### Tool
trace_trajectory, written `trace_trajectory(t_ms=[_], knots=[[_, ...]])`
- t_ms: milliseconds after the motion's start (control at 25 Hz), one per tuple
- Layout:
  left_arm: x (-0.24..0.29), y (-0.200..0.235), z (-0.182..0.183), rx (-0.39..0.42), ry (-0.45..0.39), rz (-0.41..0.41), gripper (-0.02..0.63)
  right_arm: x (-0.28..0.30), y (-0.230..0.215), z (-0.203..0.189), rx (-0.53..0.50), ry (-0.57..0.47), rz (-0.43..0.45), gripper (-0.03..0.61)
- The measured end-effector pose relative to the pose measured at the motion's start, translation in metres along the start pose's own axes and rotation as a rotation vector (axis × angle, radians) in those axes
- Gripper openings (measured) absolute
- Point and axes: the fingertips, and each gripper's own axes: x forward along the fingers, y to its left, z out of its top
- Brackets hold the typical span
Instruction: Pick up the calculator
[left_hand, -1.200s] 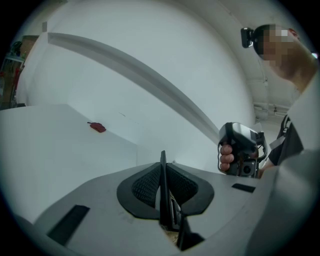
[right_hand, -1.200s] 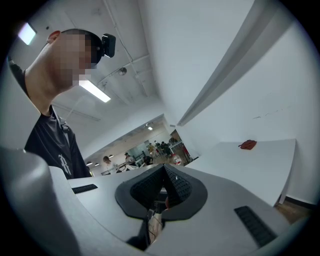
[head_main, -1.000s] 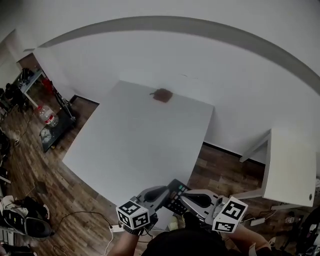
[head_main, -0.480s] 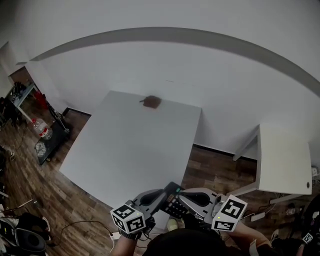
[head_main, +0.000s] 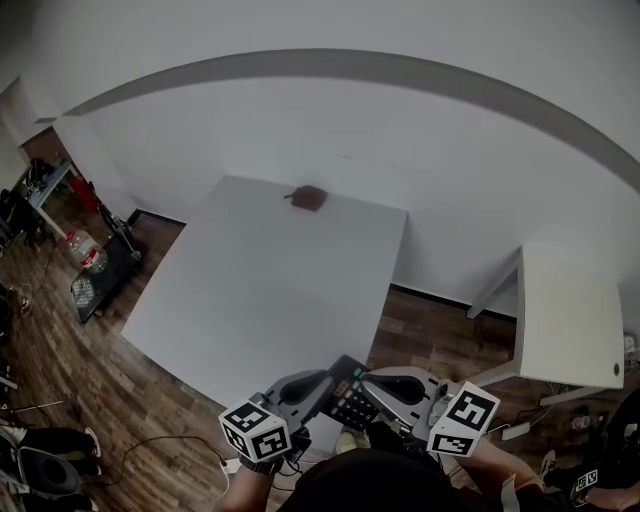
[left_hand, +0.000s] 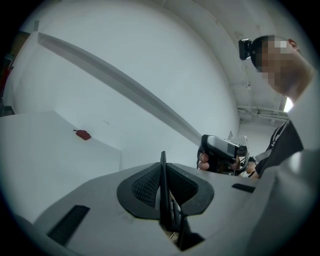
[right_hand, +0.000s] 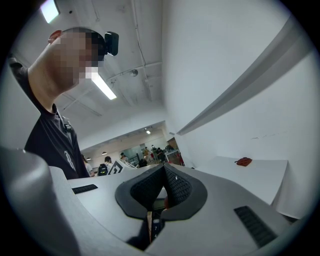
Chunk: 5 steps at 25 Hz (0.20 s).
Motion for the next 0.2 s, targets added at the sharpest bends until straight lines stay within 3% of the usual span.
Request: trace_trajectory(t_ms=[200], knots=[[-0.004,0.0042,0.0047,0.01,-0.007,0.001,0.041,0.0062,0.0003,-0.0002,-0.008,0.003,0.001,0.012]])
